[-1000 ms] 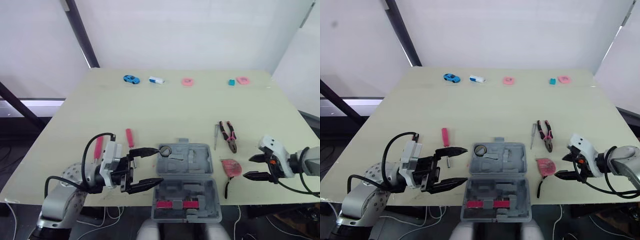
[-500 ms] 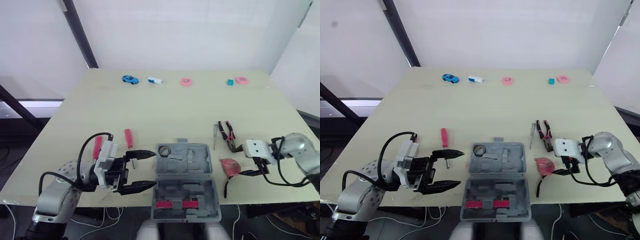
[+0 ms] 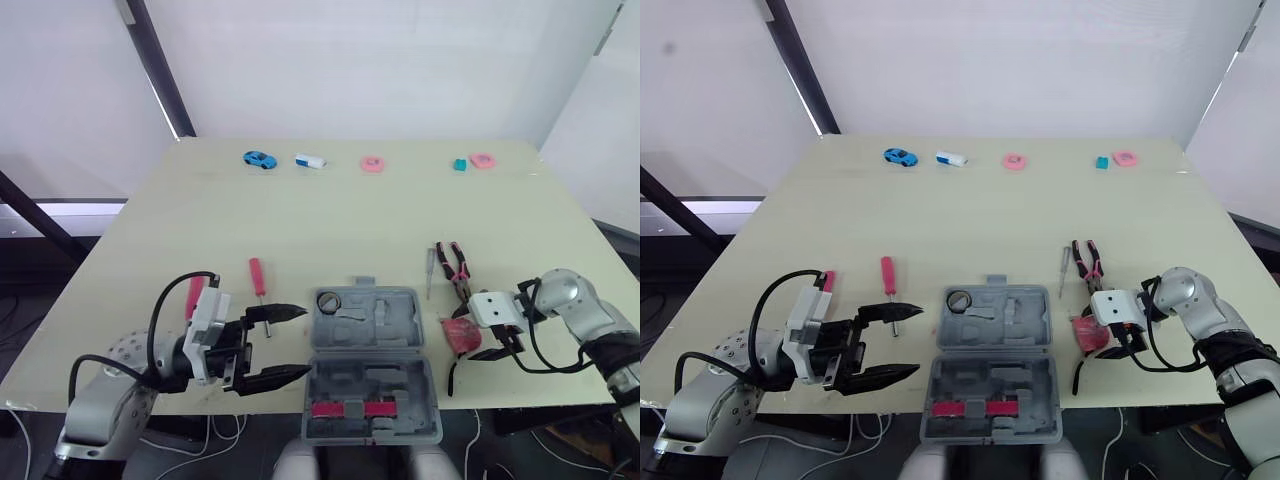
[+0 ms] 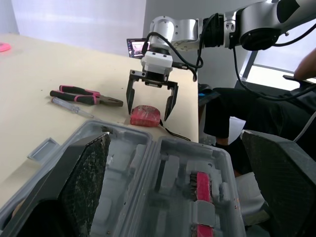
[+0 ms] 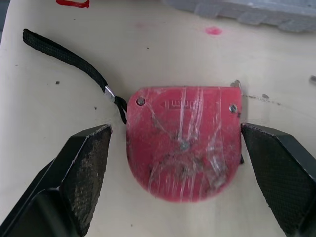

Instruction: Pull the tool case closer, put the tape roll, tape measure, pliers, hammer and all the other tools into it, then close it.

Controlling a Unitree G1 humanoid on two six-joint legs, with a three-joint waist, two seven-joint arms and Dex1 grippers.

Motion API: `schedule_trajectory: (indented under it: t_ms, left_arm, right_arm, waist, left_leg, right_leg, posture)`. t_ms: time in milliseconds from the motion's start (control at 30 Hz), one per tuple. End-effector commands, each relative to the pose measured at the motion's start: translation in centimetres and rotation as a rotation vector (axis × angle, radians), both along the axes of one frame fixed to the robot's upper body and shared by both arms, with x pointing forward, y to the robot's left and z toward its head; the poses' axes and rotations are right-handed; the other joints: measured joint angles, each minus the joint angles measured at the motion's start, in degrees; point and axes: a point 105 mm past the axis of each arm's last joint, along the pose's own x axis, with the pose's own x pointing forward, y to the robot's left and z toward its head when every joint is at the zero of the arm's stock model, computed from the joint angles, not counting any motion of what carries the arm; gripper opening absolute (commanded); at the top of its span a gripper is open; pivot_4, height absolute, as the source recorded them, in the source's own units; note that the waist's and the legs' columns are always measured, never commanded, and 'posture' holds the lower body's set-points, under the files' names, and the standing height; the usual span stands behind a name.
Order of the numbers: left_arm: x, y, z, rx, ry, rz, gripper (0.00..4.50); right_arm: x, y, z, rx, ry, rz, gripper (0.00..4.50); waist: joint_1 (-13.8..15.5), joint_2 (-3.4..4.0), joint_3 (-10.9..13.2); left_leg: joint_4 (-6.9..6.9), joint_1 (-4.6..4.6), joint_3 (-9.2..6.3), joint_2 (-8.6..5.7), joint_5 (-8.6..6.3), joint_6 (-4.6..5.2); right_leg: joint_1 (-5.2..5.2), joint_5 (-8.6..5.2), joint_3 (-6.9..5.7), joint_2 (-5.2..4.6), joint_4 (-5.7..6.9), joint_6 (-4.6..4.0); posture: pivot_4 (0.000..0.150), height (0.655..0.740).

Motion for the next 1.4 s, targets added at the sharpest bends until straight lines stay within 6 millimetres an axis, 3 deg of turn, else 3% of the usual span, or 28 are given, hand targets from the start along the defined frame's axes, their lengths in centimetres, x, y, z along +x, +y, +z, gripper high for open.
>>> schedule_trajectory:
  t_ms: [33,67,133,333,433,467,500,633,767,900,1167,1400]
  left_arm:
    - [-0.3,-0.2,0.9,-0.014,-0.04,-0.007,4.5]
    - [-0.3,-0.2,0.9,-0.015,-0.039,-0.006,4.5]
    - [-0.2,-0.2,0.9,-0.016,-0.039,-0.005,4.5]
    - [-0.2,0.0,0.8,-0.021,-0.043,0.018,4.5]
    - [-0.1,0.6,0.6,-0.019,-0.037,0.06,4.5]
    - [-0.1,0.8,0.5,-0.019,-0.034,0.075,4.5]
    - [-0.1,0.9,0.4,-0.018,-0.031,0.083,4.5]
    - [0.5,1.4,0.5,-0.033,-0.042,0.14,4.5]
    - [0.7,2.1,0.4,-0.04,-0.044,0.187,4.5]
    - [0.8,3.0,0.4,-0.052,-0.035,0.23,4.5]
    - [0.3,3.9,0.2,-0.049,-0.027,0.282,4.5]
    - [0.2,4.0,0.3,-0.048,-0.029,0.298,4.5]
  right_arm:
    - [0.6,0.0,0.7,-0.008,-0.04,0.02,3.58]
    - [0.6,-0.1,0.6,-0.02,-0.041,0.025,3.18]
    - [0.6,-0.1,0.5,-0.029,-0.043,0.031,2.93]
    - [0.9,0.8,3.1,0.008,-0.081,0.012,2.93]
    - [0.5,3.4,7.4,-0.003,-0.111,0.011,2.93]
    - [0.6,4.0,8.6,-0.084,-0.128,-0.02,2.93]
    - [0.6,4.2,9.3,-0.138,-0.145,-0.054,2.93]
    - [-0.7,8.9,11.7,-0.17,-0.053,-0.099,2.93]
    - [0.1,12.4,11.2,-0.21,-0.088,-0.131,2.93]
    - [0.8,14.1,9.5,-0.263,-0.082,-0.15,2.93]
    - [3.0,14.7,7.7,-0.314,-0.079,-0.201,2.93]
    - [3.4,14.4,6.2,-0.344,-0.046,-0.216,2.93]
  waist:
    - [0.0,0.0,0.0]
    - [0.0,0.0,0.0]
    - [0.0,0.0,0.0]
    - [-0.03,0.01,0.01]
    - [-0.14,0.16,0.09]
    - [-0.17,0.18,0.1]
    - [-0.2,0.2,0.11]
    - [0.04,0.2,0.1]
    - [0.0,0.15,0.07]
    - [0.29,0.15,0.07]
    - [-0.12,0.14,0.08]
    - [-0.12,0.14,0.08]
  left_leg:
    - [0.0,0.0,0.01,0.0,0.0,0.0]
    - [0.0,0.0,0.0,0.0,0.0,0.0]
    - [0.0,0.01,0.01,0.0,0.0,0.0]
    - [0.0,0.01,0.01,0.0,0.0,0.0]
    - [0.0,0.01,0.01,0.01,0.0,0.0]
    - [-0.01,0.0,0.07,0.02,0.0,0.0]
    - [-0.01,0.01,0.06,0.03,0.0,0.0]
    - [-0.01,0.01,-0.01,0.07,0.0,-0.01]
    - [0.0,-0.04,0.0,0.06,0.0,-0.02]
    - [0.0,-0.12,0.01,-0.02,0.0,-0.02]
    - [0.01,-0.11,0.05,-0.02,0.0,-0.02]
    - [-0.03,-0.11,0.05,-0.01,0.0,-0.02]
  right_leg:
    - [0.0,0.0,0.0,0.0,0.0,0.0]
    - [0.0,0.0,0.0,0.0,0.0,0.0]
    - [0.0,0.0,0.01,0.0,0.0,0.0]
    - [0.0,0.0,0.02,0.0,0.03,0.0]
    - [-0.02,0.0,0.02,0.0,0.06,0.0]
    - [-0.08,0.01,0.07,-0.01,0.09,0.01]
    - [-0.09,0.01,0.06,0.0,0.11,0.02]
    - [-0.14,-0.01,-0.06,0.01,0.16,-0.03]
    - [-0.15,-0.01,-0.12,-0.05,0.12,-0.06]
    - [-0.14,-0.01,-0.15,-0.14,0.08,-0.06]
    - [-0.15,0.0,-0.19,-0.18,0.07,-0.04]
    - [-0.15,0.0,-0.19,-0.16,0.07,-0.04]
  posture:
    - [0.15,0.74]
    - [0.15,0.74]
    - [0.15,0.74]
    - [0.15,0.74]
    - [0.15,0.74]
    - [0.15,0.74]
    - [0.15,0.74]
    - [0.15,0.74]
    - [0.15,0.74]
    - [0.15,0.74]
    - [0.15,0.74]
    - [0.15,0.74]
